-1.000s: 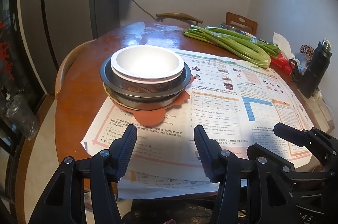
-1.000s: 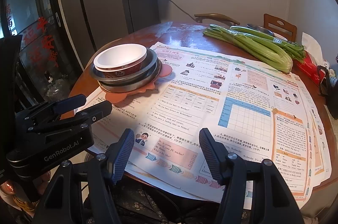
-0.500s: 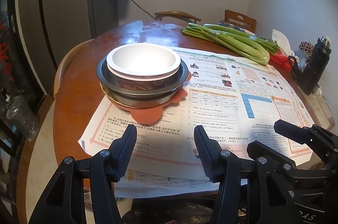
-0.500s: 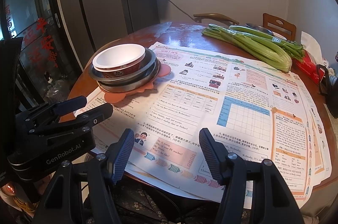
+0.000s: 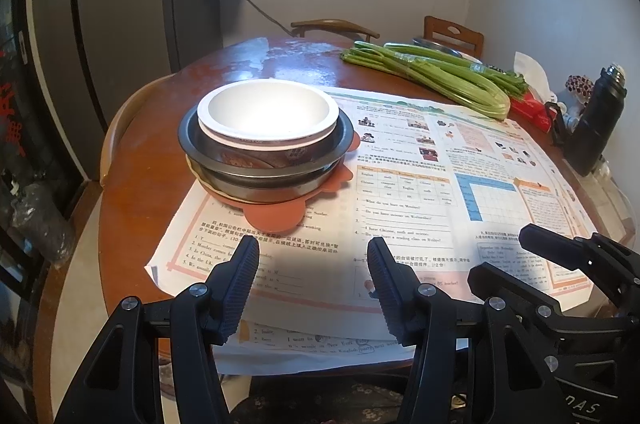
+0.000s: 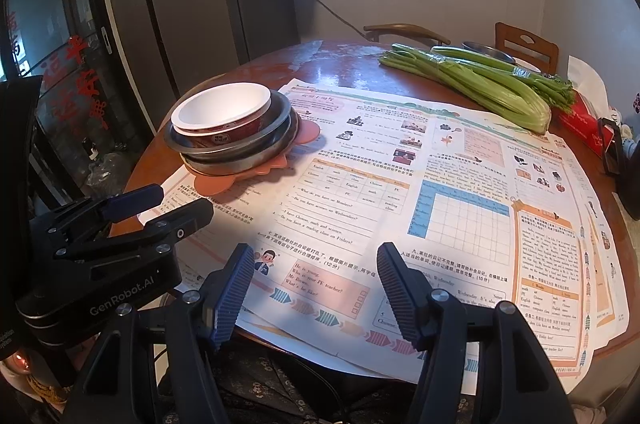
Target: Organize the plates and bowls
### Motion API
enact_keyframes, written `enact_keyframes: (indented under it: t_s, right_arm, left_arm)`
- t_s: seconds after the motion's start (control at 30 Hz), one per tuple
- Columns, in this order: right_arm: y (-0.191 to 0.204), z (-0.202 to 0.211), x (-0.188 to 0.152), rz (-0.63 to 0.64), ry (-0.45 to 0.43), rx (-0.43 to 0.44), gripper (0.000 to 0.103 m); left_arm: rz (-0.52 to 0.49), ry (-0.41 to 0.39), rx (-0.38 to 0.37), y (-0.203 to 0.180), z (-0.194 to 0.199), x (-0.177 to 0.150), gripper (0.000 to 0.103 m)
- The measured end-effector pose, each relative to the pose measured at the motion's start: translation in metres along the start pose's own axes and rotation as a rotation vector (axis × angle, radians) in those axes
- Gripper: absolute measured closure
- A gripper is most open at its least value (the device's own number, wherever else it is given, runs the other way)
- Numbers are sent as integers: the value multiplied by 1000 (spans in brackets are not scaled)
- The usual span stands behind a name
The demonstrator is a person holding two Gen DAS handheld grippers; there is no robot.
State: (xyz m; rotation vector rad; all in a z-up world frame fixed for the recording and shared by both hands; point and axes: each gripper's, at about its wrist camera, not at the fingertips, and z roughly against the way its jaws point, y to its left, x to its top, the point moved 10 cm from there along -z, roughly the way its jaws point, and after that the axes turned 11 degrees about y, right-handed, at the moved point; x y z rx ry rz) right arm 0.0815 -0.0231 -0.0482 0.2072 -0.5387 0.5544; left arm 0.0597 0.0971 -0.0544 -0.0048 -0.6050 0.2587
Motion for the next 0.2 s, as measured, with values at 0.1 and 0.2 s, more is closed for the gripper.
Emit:
enact_keyframes:
  t_s: [0.1, 0.2]
  right_arm:
    - [-2, -1, 0, -6, -1, -1, 40]
    - [-7, -2, 2, -20, -4, -1, 40]
  left_arm:
    - [-4, -4, -8, 0, 0, 2, 45]
    - [-16, -28, -42, 1, 5, 12, 45]
